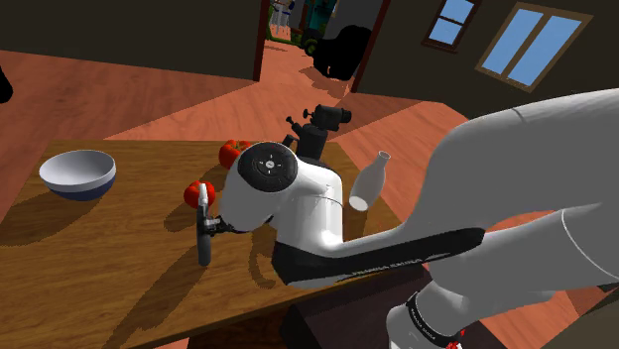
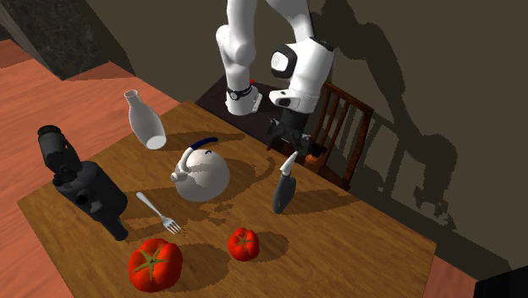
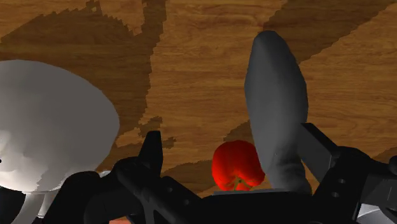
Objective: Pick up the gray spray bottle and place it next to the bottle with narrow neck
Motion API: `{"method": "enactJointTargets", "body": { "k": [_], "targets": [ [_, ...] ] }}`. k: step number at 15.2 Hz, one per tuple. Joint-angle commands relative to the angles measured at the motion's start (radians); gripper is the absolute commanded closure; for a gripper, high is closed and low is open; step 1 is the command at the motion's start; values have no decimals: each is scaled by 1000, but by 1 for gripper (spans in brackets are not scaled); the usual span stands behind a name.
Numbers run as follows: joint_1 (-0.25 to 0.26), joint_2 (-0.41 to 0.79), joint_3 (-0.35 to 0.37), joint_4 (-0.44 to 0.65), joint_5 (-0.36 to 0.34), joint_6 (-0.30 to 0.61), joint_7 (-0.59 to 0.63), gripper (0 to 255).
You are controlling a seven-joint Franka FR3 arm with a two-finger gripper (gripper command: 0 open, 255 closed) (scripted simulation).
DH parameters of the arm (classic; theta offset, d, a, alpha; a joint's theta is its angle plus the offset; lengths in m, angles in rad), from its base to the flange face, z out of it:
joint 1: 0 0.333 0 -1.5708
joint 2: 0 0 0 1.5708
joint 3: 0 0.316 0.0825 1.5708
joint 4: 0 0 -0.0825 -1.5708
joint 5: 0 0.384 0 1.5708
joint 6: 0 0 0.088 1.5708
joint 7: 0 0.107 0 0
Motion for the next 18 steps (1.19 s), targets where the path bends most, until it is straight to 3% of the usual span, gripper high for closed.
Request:
{"method": "enactJointTargets", "body": {
  "k": [1, 2, 4, 8, 12, 18],
  "targets": [
    [-256, -21, 260, 70, -37, 21, 76, 0],
    [-334, -68, 339, 105, -2, 32, 73, 0],
    [-437, -163, 438, 176, 67, 46, 65, 0],
    [-514, -202, 500, 180, 103, 90, 40, 0],
    [-581, -235, 555, 188, 129, 128, 22, 0],
    [-581, -235, 555, 188, 129, 128, 22, 0]
  ]
}}
